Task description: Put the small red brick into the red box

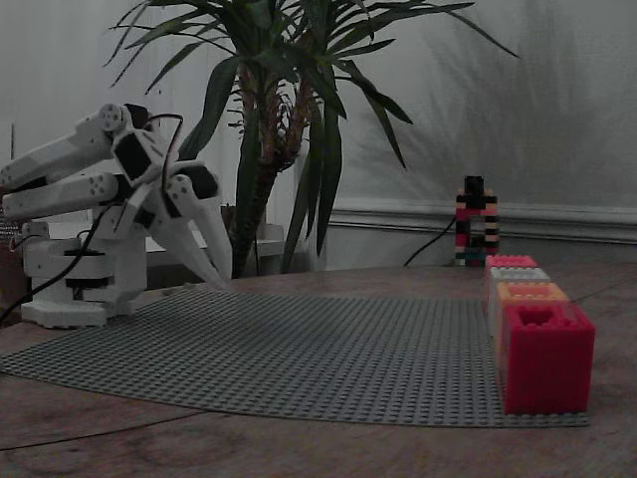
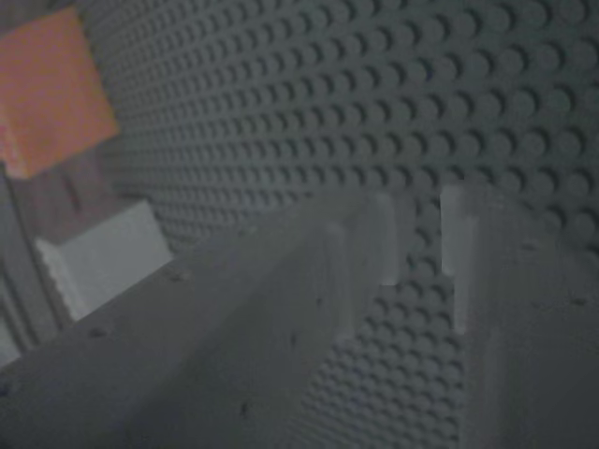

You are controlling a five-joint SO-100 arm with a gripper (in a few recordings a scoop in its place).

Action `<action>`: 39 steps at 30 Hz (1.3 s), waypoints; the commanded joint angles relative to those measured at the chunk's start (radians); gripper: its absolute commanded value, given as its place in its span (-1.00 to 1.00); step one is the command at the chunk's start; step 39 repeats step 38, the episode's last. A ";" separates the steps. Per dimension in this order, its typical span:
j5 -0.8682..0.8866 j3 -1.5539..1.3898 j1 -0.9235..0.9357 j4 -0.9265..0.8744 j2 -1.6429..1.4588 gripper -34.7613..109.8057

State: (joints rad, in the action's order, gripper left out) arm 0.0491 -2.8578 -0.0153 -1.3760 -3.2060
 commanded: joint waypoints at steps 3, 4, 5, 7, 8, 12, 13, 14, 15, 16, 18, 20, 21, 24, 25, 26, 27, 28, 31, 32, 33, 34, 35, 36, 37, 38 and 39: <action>0.041 -0.003 -0.044 -0.026 -0.014 -0.52; 0.041 -0.003 -0.044 -0.026 -0.014 -0.52; 0.040 -0.003 -0.044 -0.026 -0.014 -0.52; 0.040 -0.003 -0.044 -0.026 -0.014 -0.52; 0.040 -0.003 -0.044 -0.026 -0.014 -0.52; 0.038 -0.003 -0.044 -0.026 -0.014 -0.52; 0.038 -0.003 -0.044 -0.026 -0.014 -0.52; 0.038 -0.003 -0.044 -0.026 -0.014 -0.52; 0.029 -0.003 -0.044 -0.026 -0.014 -0.52; 0.021 -0.003 -0.044 -0.026 -0.014 -0.52; 0.018 -0.003 -0.043 -0.026 -0.014 -0.52; 0.018 -0.003 -0.043 -0.026 -0.014 -0.52; 0.018 -0.003 -0.043 -0.026 -0.014 -0.52; 0.017 -0.003 -0.043 -0.026 -0.014 -0.52; 0.017 -0.003 -0.043 -0.026 -0.014 -0.52; 0.015 -0.003 -0.043 -0.026 -0.014 -0.52; 0.003 -0.003 -0.043 -0.026 -0.014 -0.52; -0.006 -0.003 -0.043 -0.026 -0.014 -0.52; -0.012 -0.003 -0.043 -0.028 -0.014 -0.52; -0.012 -0.003 -0.043 -0.028 -0.014 -0.52; -0.012 -0.003 -0.043 -0.028 -0.014 -0.52; -0.012 -0.003 -0.043 -0.028 -0.014 -0.52; -0.012 -0.003 -0.043 -0.028 -0.014 -0.52; -0.012 -0.003 -0.043 -0.028 -0.014 -0.52; -0.012 -0.003 -0.043 -0.028 -0.014 -0.52; -0.012 -0.003 -0.043 -0.028 -0.014 -0.52; -0.012 -0.003 -0.043 -0.028 -0.014 -0.52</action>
